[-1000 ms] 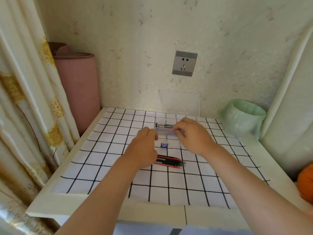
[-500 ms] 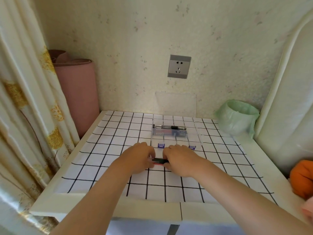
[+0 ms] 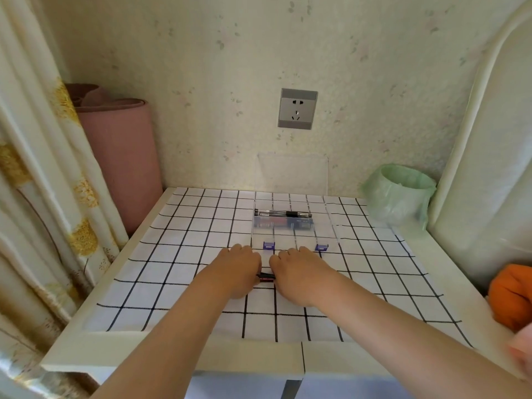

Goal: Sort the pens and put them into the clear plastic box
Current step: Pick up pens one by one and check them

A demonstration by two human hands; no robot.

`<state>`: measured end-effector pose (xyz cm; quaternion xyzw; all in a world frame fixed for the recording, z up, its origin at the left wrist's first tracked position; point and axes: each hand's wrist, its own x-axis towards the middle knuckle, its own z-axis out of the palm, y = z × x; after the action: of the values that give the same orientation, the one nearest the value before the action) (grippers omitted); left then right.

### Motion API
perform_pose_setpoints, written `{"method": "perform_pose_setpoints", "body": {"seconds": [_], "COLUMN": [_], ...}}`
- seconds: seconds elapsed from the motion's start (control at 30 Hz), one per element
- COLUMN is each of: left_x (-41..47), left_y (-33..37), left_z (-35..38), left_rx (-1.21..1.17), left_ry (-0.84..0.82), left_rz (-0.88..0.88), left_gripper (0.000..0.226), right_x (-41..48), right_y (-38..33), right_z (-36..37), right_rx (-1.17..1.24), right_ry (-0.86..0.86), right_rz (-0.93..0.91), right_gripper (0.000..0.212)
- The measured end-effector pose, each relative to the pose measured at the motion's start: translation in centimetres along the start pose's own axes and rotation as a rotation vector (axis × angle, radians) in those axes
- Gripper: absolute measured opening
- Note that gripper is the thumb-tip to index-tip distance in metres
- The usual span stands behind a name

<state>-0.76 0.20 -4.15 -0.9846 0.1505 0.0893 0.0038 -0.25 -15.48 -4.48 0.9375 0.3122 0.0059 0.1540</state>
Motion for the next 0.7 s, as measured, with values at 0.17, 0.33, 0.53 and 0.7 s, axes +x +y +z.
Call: {"method": "perform_pose_setpoints", "body": {"seconds": [0.17,0.33,0.53,0.7], "left_x": [0.0,-0.1,0.1,0.3], "left_y": [0.2,0.8,0.9,1.2], "left_z": [0.0,0.1,0.5,-0.2], "left_rx": [-0.012,-0.043,-0.019,-0.032], "left_ry": [-0.013,-0.019,-0.027,-0.058], "left_rz": [0.015,0.033,0.031,0.039], "left_gripper": [0.030,0.026,0.024,0.023], "right_x": [-0.4,-0.7,-0.9,-0.9], "right_y": [0.0,0.0,0.6,0.7], "right_z": [0.0,-0.2,-0.3,-0.2], "right_rx": [-0.026,-0.023,-0.029,-0.051], "right_ry": [0.004,-0.006,0.016,0.009], "right_rz": [-0.018,-0.005,-0.048,-0.075], "right_gripper": [0.027,0.031,0.028,0.028]}}
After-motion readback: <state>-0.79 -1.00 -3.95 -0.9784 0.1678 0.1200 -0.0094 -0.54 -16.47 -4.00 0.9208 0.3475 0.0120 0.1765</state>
